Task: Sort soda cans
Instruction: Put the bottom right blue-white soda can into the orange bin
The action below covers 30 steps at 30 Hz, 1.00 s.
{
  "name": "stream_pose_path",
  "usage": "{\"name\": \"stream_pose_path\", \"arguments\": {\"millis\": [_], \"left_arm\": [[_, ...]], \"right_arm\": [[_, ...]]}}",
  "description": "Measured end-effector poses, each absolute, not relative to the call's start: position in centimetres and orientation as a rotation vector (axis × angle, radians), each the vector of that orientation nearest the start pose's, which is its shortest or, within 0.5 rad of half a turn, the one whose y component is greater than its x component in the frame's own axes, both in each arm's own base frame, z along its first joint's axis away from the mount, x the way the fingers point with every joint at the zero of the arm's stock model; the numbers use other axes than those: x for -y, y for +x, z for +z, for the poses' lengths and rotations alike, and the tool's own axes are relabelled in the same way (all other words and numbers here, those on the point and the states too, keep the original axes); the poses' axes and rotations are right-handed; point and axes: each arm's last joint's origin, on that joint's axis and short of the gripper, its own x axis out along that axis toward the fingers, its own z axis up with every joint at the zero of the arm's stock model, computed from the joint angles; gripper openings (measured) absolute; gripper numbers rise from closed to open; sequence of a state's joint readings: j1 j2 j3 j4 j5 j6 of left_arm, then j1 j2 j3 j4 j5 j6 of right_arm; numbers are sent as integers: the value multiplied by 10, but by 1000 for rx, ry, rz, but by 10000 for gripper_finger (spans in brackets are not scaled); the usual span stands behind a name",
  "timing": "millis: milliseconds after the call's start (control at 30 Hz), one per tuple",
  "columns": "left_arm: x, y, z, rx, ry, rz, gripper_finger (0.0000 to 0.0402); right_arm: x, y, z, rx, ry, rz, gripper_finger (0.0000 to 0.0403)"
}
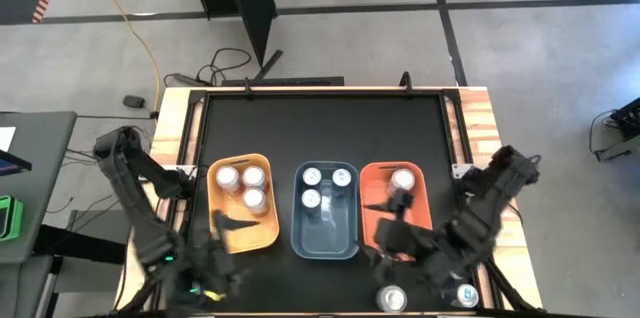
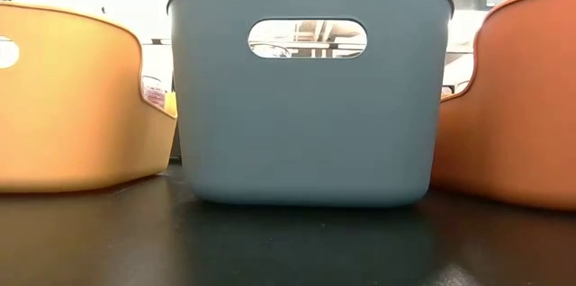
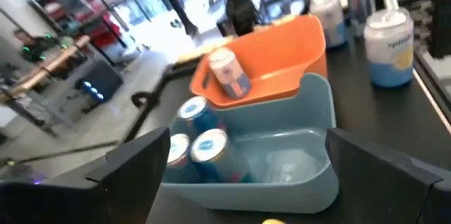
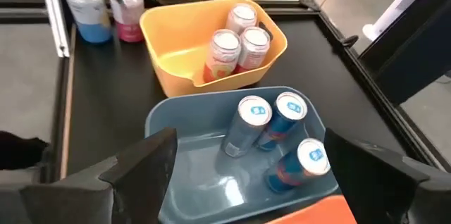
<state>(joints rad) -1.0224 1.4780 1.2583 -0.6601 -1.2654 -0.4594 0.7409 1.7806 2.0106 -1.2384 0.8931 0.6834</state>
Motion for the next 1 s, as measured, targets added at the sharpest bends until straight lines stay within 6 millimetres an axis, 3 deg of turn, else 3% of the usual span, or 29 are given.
{"name": "stream_pose_path", "arguments": {"millis": [133,233,333,467,600,733,833,1000], "left_arm": [[248,231,308,-323,364,127,375],[250,264,312,-231,398,-68,375],[232,282,329,-128,385,-126,375],[193,290,356,-65,330,-175,363],[153,279,381,-62,318,-153,334],[120,248,400,-7,288,-100,306],[100,214,394,61,249,-79,292],[72,165,349,148,120,-15,280]], "right_arm": [[-231,249,400,-561,-96,-380,373],[-237,242,394,-558,-86,-396,373],[-241,240,384,-568,-82,-404,373],[-248,234,371,-576,-77,-405,372],[-257,225,359,-583,-69,-395,372],[-265,215,347,-583,-43,-391,372],[-271,207,339,-592,-14,-386,372],[-277,200,328,-671,73,-365,372]]}}
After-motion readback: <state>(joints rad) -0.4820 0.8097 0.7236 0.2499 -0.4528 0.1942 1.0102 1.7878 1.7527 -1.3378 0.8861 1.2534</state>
